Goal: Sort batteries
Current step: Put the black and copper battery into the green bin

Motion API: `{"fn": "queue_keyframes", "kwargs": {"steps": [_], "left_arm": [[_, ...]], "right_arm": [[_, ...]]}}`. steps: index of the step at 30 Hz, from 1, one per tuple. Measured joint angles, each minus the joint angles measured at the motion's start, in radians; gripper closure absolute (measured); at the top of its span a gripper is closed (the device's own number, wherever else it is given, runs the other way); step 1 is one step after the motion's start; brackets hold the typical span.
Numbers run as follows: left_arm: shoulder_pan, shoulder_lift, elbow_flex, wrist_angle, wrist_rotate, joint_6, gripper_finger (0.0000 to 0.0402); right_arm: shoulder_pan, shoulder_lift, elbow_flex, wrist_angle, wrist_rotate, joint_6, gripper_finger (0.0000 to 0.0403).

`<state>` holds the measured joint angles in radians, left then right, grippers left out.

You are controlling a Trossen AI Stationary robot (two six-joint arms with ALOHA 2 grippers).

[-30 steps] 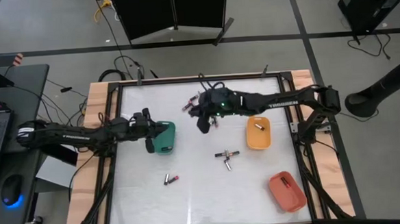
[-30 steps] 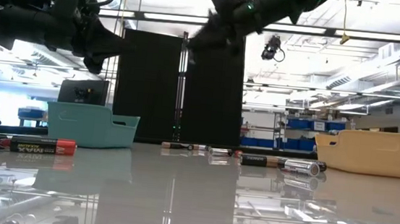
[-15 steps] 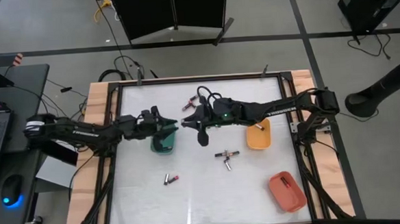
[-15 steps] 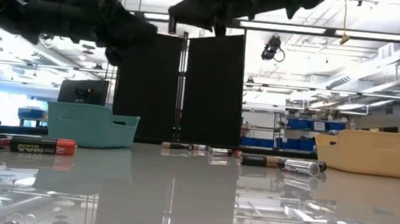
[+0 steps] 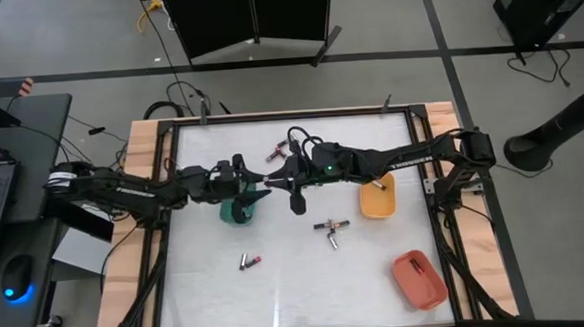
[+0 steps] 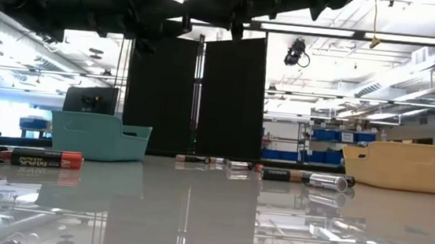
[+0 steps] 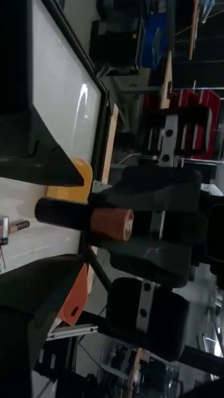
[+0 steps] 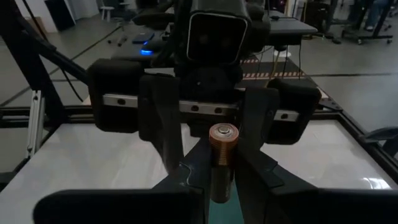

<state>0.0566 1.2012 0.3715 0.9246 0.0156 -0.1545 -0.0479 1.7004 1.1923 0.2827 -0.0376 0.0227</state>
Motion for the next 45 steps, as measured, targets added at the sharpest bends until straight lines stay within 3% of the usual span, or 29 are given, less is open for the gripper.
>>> {"fn": "queue_keyframes", "kwargs": {"steps": [7,17,25,35,39,45], "left_arm": [[0.000,0.018,0.024,-0.005,0.016,0.015,0.0233],[0.000,0.018,0.026,-0.002,0.023,0.030,0.0342],[-0.006,0.017,0.026,-0.025,0.024,0.046,0.0344],[-0.008,0.013,0.026,-0.106,0.033,0.070,0.0344],[-0.006,-0.009,0.029,-0.225,0.041,0.094,0.0344],[-0.015,-0.076,0.144,-0.641,0.041,0.113,0.0344]], "right_arm": [[0.000,0.000,0.000,0.014,-0.006,-0.008,0.0344],[0.000,0.000,0.000,0.016,-0.014,-0.017,0.0343],[0.001,0.000,0.000,0.011,-0.013,-0.003,0.0335],[-0.014,-0.040,0.000,-0.028,0.024,-0.004,0.0273],[-0.014,-0.092,0.000,-0.120,0.076,-0.029,0.0254],[-0.014,-0.149,0.001,-0.357,0.225,-0.052,0.0250]]}}
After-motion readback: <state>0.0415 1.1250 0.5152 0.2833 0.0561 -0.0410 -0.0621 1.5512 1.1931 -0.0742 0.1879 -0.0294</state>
